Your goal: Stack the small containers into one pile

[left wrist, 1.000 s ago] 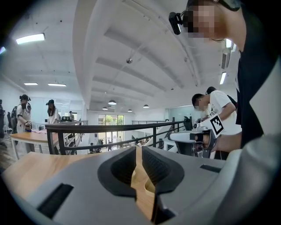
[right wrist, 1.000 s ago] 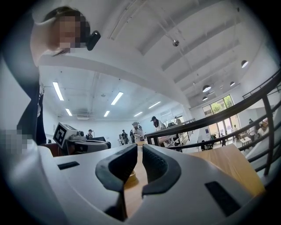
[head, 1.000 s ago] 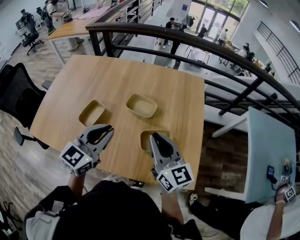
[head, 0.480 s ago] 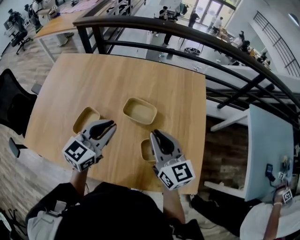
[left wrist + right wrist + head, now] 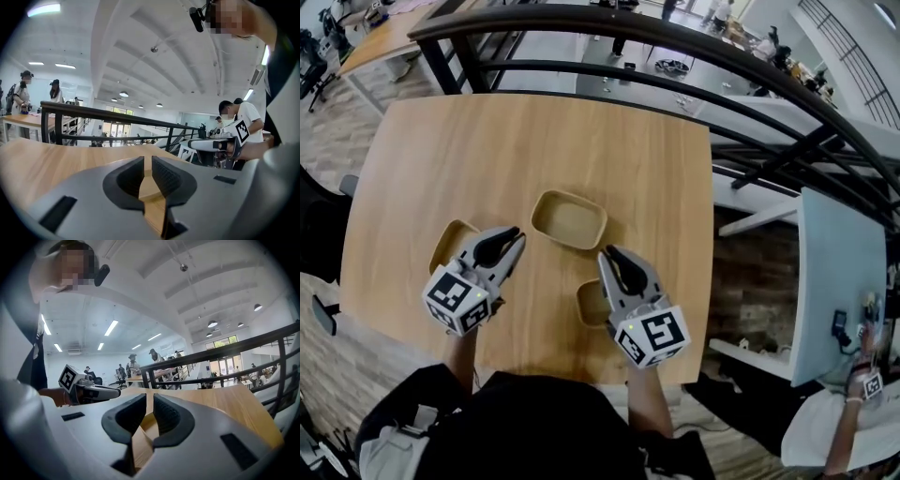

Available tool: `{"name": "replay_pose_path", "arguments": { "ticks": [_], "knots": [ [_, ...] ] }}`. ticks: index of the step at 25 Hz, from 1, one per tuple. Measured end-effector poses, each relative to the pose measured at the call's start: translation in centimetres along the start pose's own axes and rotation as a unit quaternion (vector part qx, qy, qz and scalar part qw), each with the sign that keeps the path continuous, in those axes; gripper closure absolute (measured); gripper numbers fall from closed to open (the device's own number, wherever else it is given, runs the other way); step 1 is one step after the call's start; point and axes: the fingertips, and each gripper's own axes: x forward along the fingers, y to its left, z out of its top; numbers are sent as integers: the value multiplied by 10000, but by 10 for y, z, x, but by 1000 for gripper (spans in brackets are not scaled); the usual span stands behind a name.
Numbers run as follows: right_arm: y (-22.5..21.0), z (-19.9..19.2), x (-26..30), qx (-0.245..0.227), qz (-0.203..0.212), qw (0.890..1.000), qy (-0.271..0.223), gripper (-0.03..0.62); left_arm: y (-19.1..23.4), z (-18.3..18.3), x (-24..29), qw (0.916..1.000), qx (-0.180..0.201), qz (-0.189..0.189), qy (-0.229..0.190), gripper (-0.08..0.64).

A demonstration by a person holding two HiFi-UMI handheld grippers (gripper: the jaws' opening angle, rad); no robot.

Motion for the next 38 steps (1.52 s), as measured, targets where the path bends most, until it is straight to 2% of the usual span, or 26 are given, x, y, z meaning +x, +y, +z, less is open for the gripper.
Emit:
{"name": "replay_pose_path", "arguments": {
  "ticks": [6, 8, 9, 10, 11, 22, 27, 30, 38],
  "knots": [
    [-29, -18, 21, 79, -151, 9995, 270, 558, 22, -8, 33, 9999, -131, -6, 78, 522],
    [-37, -27, 27, 101, -185, 9990, 387, 557, 29, -15, 43, 9997, -169, 9, 164, 501],
    [-41, -31, 30, 126, -196, 9987, 451, 537, 32, -19, 47, 9996, -195, 7, 227, 464],
    [-44, -36, 33, 172, -205, 9983, 520, 472, 35, -23, 51, 9993, -226, -1, 291, 435],
    [-47, -42, 37, 229, -219, 9977, 596, 448, 39, -27, 55, 9991, -260, -10, 339, 434],
    [-82, -89, 58, 434, -595, 9878, 1374, 445, 64, -74, 94, 9941, -655, -19, 867, 394],
    [-87, -112, 66, 499, -593, 9790, 1884, 435, 70, -91, 108, 9907, -820, -40, 1081, 377],
    [-88, -122, 67, 524, -553, 9753, 2073, 422, 68, -97, 111, 9891, -936, -67, 1131, 374],
    [-88, -133, 73, 500, -459, 9689, 2381, 400, 70, -96, 118, 9904, -858, -53, 1085, 373]
  ]
}}
